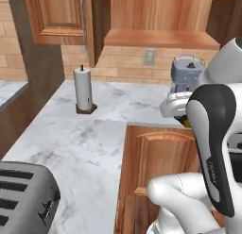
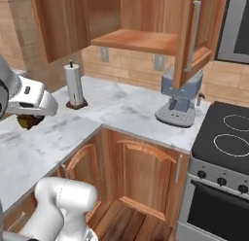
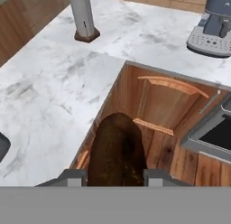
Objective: Pick the sweet potatos from the cabinet and place them in one bowl. Pick the potato from the sink and place it in the other bowl.
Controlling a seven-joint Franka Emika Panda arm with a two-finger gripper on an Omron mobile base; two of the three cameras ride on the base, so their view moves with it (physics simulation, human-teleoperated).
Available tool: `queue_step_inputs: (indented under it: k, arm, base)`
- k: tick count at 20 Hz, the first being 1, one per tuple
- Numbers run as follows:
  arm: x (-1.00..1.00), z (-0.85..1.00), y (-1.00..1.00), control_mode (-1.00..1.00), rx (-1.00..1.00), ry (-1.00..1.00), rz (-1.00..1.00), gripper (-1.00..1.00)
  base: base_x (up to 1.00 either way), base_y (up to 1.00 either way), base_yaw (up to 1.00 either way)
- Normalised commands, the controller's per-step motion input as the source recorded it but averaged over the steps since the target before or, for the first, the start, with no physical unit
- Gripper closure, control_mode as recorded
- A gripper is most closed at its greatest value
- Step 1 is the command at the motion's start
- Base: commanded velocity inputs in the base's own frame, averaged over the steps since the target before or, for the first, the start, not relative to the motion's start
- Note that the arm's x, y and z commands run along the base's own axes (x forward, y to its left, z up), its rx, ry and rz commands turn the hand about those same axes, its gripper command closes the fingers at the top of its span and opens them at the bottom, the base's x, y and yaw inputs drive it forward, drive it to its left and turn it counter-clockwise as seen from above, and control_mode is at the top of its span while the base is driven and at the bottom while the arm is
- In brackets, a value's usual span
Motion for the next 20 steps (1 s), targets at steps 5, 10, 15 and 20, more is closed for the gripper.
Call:
queue_step_inputs:
  k: [5,10,15,20]
  arm:
    - [0.00,0.00,0.00,1.00,0.00,0.00,0.00,1.00]
    - [0.00,0.00,0.00,1.00,0.00,0.00,0.00,1.00]
    - [0.00,0.00,0.00,1.00,0.00,0.00,0.00,1.00]
    - [0.00,0.00,0.00,1.00,0.00,0.00,0.00,1.00]
  base:
    - [-0.68,-0.23,0.65]
    - [-0.92,-0.27,0.59]
    - [-0.97,-0.38,0.55]
    - [-0.89,-0.04,0.40]
